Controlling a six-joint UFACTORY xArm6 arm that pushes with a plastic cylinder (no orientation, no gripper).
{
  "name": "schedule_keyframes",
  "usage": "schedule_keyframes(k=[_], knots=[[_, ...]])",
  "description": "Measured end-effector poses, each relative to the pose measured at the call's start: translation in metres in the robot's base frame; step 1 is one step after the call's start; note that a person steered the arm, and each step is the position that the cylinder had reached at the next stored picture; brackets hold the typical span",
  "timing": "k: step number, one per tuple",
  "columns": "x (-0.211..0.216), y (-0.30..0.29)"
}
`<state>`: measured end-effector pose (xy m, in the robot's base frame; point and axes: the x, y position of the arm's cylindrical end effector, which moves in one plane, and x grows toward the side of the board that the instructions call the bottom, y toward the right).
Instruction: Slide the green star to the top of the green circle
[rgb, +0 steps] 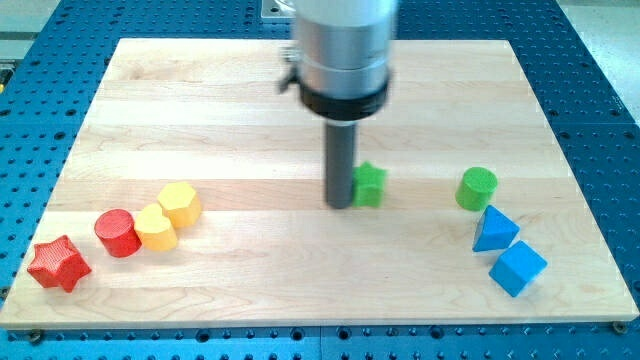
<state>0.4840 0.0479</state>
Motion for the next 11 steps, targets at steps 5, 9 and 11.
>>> schedule_keyframes(k=[5, 9, 11], knots=[[-0.034, 0.109], [-0.120, 0.111], [-0.125, 0.149]])
